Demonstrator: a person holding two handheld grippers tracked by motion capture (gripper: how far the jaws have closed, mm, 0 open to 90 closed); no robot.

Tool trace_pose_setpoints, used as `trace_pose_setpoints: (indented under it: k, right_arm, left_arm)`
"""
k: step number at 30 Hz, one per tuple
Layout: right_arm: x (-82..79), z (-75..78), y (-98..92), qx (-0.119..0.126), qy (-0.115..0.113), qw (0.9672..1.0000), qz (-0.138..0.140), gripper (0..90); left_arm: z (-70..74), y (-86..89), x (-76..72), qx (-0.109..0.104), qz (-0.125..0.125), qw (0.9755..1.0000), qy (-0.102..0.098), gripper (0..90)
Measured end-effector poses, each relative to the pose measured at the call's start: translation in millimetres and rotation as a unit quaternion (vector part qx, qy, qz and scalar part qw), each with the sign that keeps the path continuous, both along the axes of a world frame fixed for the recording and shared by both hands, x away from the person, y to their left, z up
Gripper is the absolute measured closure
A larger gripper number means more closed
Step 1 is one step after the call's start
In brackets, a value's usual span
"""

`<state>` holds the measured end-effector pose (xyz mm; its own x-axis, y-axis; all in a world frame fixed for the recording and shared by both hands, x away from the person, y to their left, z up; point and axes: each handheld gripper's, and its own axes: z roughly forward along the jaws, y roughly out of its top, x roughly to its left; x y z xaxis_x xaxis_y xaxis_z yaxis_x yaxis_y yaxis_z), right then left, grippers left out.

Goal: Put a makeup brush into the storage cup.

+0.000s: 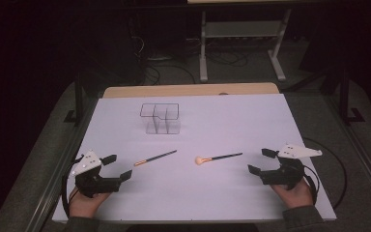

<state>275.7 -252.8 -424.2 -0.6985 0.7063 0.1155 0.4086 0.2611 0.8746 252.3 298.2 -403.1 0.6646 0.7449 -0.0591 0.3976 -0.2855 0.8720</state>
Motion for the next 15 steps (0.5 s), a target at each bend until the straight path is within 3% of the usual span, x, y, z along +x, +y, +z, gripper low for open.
trace_pose_setpoints:
  k: [15]
  right_arm:
    - [-0.6,-1.7,-3.5,-0.002,0.002,1.0,-0.003,15.2]
  left_arm:
    - [0.2,-2.3,3.0,0.001,-0.007,1.0,0.001,16.9]
